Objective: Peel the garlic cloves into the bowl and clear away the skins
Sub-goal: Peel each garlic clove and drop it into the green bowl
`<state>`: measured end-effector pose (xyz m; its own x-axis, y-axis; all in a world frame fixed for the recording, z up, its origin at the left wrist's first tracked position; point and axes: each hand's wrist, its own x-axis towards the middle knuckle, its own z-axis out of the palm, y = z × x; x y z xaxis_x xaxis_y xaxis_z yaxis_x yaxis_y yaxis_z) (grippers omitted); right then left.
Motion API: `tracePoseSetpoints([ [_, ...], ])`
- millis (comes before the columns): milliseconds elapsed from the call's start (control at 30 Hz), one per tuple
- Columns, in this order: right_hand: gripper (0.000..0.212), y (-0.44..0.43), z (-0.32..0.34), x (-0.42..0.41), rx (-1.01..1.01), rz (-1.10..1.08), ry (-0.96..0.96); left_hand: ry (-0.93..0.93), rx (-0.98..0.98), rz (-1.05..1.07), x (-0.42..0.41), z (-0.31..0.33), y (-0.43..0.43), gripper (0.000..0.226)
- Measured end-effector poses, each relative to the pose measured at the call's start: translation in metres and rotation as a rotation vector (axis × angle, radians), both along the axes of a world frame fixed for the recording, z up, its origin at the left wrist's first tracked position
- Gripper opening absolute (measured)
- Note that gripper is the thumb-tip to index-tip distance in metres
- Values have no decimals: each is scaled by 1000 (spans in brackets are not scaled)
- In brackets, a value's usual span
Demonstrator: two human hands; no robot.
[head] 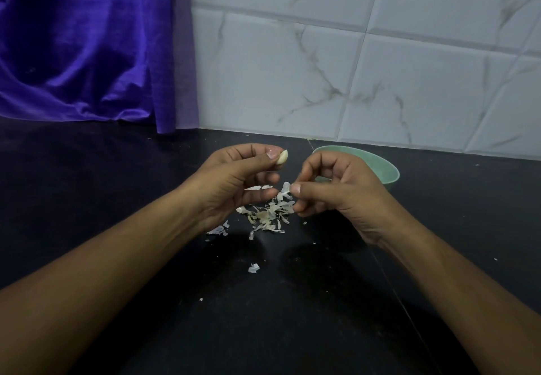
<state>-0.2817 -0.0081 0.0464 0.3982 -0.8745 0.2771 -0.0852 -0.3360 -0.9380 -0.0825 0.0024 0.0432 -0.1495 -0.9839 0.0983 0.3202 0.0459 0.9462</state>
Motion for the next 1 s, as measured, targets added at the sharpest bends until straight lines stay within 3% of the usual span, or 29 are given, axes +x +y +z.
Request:
tracePoseSetpoints([
  [300,24,-4,0,0,-36,-7,44,-2,7,3,0,-2,-2,21],
  [500,5,-6,-6,-1,-126,-21,30,-16,10,-9,0,-2,-1,25],
  [700,33,-9,-5,-3,-211,-57,-37,-73,24,-77,0,-4,-1,28],
  [1000,13,-8,-8,-1,-243,-30,-23,-106,29,-101,-3,-6,-2,21],
])
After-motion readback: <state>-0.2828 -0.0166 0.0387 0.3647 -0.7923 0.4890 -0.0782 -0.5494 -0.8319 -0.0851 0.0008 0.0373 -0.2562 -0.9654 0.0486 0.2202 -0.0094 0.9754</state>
